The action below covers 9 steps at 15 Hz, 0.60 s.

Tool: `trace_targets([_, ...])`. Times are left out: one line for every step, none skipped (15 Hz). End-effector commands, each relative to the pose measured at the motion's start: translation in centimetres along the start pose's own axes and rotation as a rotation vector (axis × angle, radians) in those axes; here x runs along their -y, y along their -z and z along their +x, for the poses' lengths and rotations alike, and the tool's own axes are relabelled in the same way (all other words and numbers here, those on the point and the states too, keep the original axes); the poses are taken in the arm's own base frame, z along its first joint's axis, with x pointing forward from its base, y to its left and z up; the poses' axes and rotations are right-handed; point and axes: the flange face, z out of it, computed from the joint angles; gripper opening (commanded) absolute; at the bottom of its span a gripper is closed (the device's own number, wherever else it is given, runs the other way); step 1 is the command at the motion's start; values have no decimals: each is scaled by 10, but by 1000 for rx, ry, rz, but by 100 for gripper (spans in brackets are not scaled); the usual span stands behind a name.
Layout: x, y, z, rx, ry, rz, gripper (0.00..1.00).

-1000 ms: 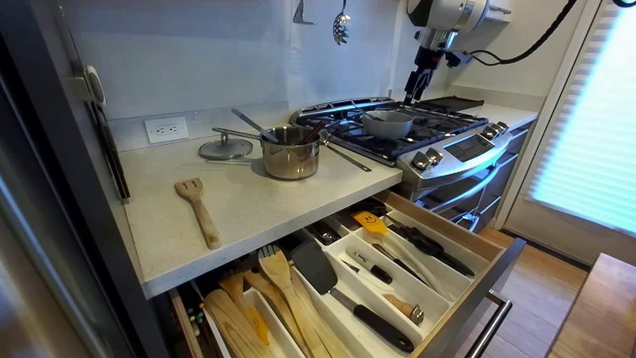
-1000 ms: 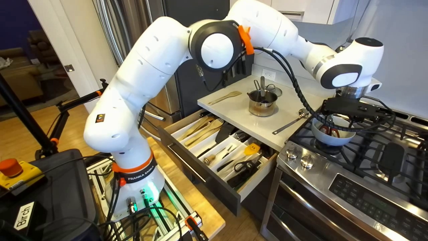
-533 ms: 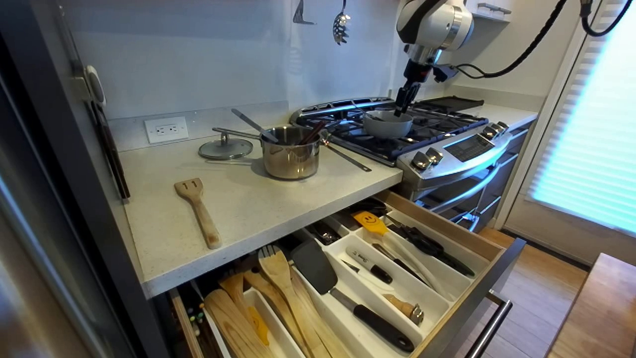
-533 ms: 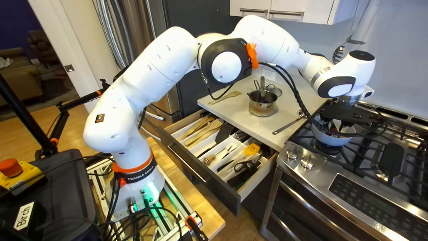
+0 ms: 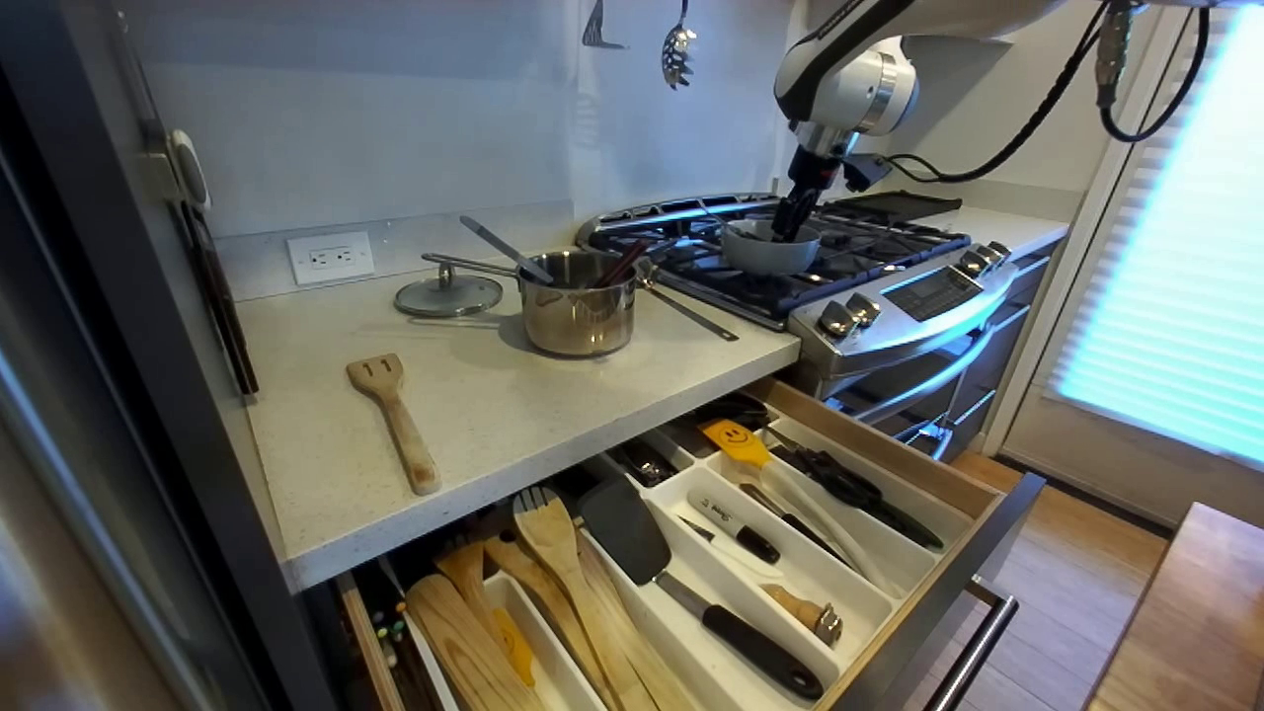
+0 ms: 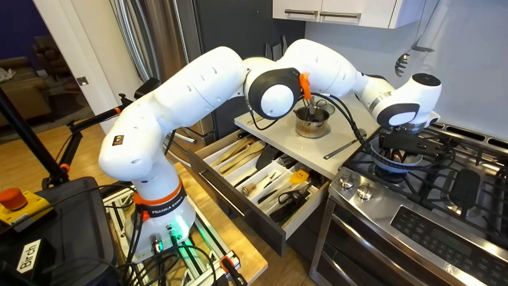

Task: Move the pair of scissors from the bowl to the drawer

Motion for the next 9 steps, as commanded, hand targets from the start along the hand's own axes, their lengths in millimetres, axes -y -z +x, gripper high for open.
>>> trace_targets([-4,-12,3,-25,25,8,35])
trace_targets([-3,-13,5,-27,28,9,34])
trace_targets([-3,-13,6,-33,32,9,33])
trace_targets([-2,-14,8,-35,36,12,32])
trace_targets([-1,-17,8,-33,40,15,39])
trace_targets([-1,-19,8,-34,44,14,41])
trace_targets([-1,-21,8,-31,45,17,49])
trace_targets([-1,-25,7,-28,43,19,48])
trace_targets([-1,-28,6,-21,42,22,54])
